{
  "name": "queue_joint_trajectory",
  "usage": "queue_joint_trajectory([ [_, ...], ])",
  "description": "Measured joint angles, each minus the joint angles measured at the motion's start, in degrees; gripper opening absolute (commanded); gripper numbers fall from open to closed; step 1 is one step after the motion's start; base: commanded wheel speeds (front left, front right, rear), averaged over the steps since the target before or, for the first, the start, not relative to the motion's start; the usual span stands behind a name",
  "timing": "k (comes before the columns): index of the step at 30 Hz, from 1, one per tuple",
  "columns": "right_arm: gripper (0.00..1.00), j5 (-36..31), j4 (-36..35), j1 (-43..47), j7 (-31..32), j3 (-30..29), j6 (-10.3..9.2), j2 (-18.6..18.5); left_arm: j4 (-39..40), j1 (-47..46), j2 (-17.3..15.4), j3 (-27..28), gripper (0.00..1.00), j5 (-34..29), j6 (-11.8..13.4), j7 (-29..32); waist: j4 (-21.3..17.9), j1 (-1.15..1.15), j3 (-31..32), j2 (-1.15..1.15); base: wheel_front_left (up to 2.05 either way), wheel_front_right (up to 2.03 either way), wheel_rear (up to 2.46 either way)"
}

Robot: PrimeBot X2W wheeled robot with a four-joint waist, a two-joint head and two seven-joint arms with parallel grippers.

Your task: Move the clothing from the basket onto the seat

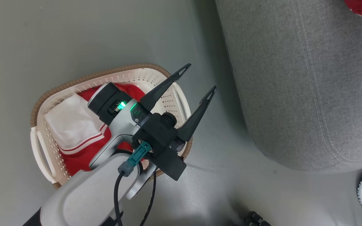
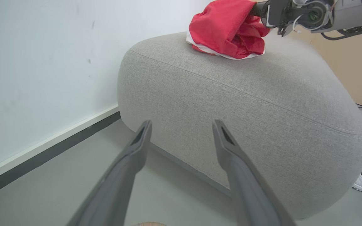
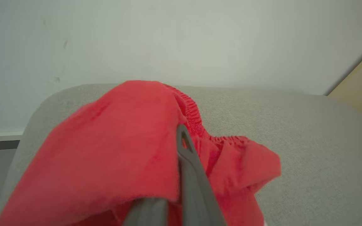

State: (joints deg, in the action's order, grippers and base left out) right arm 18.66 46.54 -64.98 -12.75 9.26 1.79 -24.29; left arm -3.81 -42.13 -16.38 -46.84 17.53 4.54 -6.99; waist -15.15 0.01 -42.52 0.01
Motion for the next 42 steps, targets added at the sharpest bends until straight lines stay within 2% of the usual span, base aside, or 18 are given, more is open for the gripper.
queue_joint_trajectory([
  [2, 0.55, -0.01, 0.67, 0.09, -0.29, 0.10, 0.00, 0.19, -0.38, 0.01, -0.01, -0.05, 1.00, 0.00, 0.00, -0.01, -0.16, 0.00, -0.27, 0.00, 0.00, 0.00, 0.00],
  [3, 0.75, -0.01, 1.21, 0.34, -0.46, 0.08, 0.05, 0.34, -0.85, 0.02, 0.02, -0.11, 1.00, 0.00, 0.00, -0.02, -0.34, 0.00, -0.41, 0.00, 0.00, 0.00, 0.00],
  [4, 0.75, 0.01, 1.68, 0.84, -0.60, -0.08, 0.23, 0.34, -1.25, 0.02, 0.18, -0.21, 1.00, 0.01, 0.00, -0.14, -0.44, 0.00, -0.42, 0.00, 0.00, 0.00, 0.00],
  [5, 0.91, 0.01, 1.93, 1.51, -0.99, -0.23, 0.24, 0.27, -1.55, 0.02, 0.36, -0.31, 1.00, 0.01, 0.00, -0.21, -0.47, 0.00, -0.33, 0.00, 0.00, 0.00, 0.00],
  [6, 1.00, -0.03, 2.07, 2.29, -1.02, -0.11, 0.30, 0.13, -1.86, 0.05, 0.55, -0.38, 1.00, 0.02, 0.00, -0.25, -0.45, -0.01, -0.17, 0.00, 0.00, 0.00, 0.00],
  [17, 1.00, -1.64, -0.11, 8.56, -1.94, 0.54, 0.75, -0.21, -5.72, 1.99, 1.72, 0.69, 1.00, 1.14, 0.49, -3.53, 0.47, -0.02, 4.25, -0.01, 0.00, 0.00, 0.00],
  [25, 1.00, -3.66, -7.23, 16.21, -1.94, 1.24, 0.69, -0.14, -9.04, 5.46, 2.79, 2.56, 1.00, 3.89, 1.00, -5.33, 1.51, -0.02, 9.35, -0.01, 0.00, 0.00, 0.00],
  [32, 1.00, -3.99, -13.43, 24.46, -1.96, -0.07, -1.23, 0.93, -11.77, 6.90, 4.72, 5.72, 1.00, 6.06, 1.51, -6.59, 3.74, -0.02, 14.05, -0.02, 0.00, 0.00, 0.00],
  [37, 1.00, -3.88, -17.74, 29.06, -1.96, -0.08, -1.41, 3.10, -14.14, 9.24, 5.00, 8.87, 1.00, 7.99, 1.59, -7.01, 6.28, -0.02, 17.28, -0.01, 0.00, 0.00, 0.00],
  [42, 1.00, -3.46, -21.21, 34.46, -1.96, -0.37, -2.53, 4.91, -16.23, 12.21, 4.66, 11.62, 1.00, 9.67, 2.00, -7.30, 9.00, -0.02, 20.73, -0.02, 0.00, 0.00, 0.00],
])
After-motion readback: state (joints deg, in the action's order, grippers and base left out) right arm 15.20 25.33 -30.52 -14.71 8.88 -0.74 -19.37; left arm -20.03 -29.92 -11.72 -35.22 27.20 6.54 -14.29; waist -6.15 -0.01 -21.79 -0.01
